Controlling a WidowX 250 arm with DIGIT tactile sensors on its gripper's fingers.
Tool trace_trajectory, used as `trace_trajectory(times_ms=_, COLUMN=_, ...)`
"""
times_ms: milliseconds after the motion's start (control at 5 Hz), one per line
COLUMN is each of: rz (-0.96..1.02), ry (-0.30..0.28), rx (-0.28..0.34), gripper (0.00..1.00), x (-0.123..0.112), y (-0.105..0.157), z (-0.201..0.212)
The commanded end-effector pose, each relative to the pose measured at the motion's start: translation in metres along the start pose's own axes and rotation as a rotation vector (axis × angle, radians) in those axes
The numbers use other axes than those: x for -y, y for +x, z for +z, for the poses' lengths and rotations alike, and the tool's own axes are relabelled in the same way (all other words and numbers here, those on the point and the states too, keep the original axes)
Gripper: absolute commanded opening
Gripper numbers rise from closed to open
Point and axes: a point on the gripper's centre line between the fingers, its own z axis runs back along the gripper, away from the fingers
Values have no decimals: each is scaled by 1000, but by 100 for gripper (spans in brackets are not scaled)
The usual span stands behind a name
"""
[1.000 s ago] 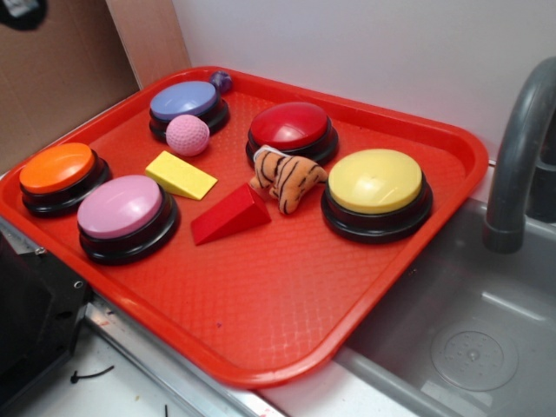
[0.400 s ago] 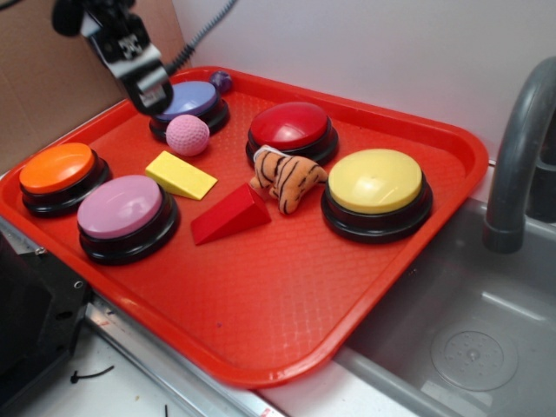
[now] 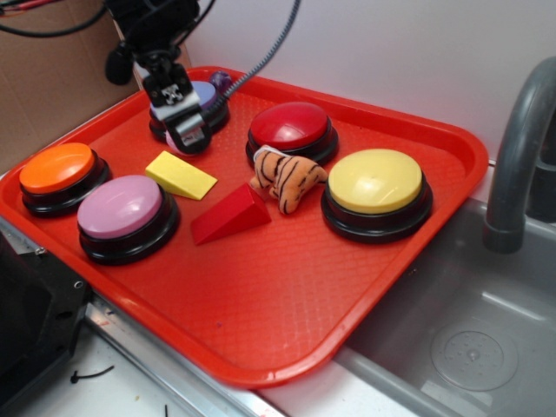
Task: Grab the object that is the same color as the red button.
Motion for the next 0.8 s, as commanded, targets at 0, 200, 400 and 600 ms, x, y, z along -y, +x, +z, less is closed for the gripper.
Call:
trace_trajectory(times_ms=0, rz=-63, ry=28, rx=-21, gripper=100, x=14, y=9, z=-32)
trace_trajectory(times_ms=200, rz=-97, ry=29, rx=-48, gripper=100, x=21, y=2, z=-47)
trace_trajectory(times_ms=400, rz=-89, ry=80, rx=-88, gripper=100, x=20, y=-2, z=-63)
trace_trajectory(times_ms=600, rz=-67, ry=77, rx=-100, gripper=100, x=13, y=-1, z=-67)
